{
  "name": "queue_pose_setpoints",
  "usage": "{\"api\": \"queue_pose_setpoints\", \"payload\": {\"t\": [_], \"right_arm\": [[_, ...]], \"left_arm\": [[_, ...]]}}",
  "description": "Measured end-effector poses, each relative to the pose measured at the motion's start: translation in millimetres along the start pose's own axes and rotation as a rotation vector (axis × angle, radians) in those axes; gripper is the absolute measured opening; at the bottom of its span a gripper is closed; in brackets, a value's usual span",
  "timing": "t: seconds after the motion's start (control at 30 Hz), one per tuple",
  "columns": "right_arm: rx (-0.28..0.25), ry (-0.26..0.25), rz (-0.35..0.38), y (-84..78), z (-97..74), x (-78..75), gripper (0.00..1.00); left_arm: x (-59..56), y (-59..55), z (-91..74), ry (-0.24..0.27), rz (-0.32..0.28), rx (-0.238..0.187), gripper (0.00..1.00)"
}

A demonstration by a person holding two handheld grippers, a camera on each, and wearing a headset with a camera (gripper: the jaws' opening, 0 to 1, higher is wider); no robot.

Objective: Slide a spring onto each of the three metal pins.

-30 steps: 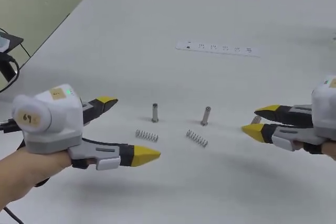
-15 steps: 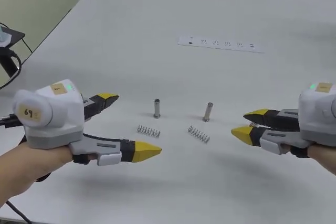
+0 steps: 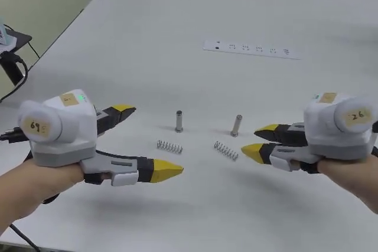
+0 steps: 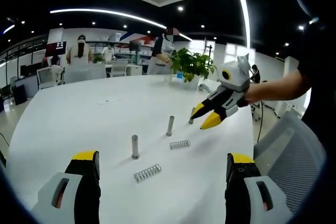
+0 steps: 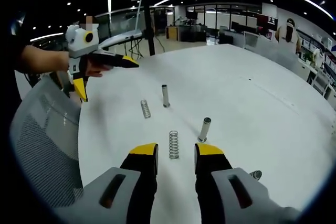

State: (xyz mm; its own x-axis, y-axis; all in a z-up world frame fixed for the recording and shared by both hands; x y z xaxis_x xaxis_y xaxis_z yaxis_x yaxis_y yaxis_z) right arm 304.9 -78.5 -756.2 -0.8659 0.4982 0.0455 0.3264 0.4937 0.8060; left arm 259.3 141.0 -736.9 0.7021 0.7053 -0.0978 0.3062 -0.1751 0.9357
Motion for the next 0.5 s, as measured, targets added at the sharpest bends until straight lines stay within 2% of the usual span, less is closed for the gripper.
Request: {"api": "queue_pose_setpoints", "payload": {"t": [0.5], "right_arm": [[0.066, -0.023, -0.005, -10.5, 35.4, 0.0, 0.21]], "left_arm": [[-0.9, -1.8, -0.8, -0.002, -0.004, 0.002, 0.98]]}}
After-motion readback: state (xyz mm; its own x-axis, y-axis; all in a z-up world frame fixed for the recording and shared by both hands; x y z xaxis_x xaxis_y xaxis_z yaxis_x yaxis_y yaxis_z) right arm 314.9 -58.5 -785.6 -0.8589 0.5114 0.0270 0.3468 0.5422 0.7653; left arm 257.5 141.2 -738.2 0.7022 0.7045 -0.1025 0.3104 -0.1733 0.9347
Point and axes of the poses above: the centre of the closed fingertips' face, and the gripper's own axes: z roughly forward along the fingers, x roughly to its left, y roughly out of its top, the point moved 6 cm from there along -z, roughly backward along the fingers, and after that the axes turned 1 degree about z, right-handed, at the moved point
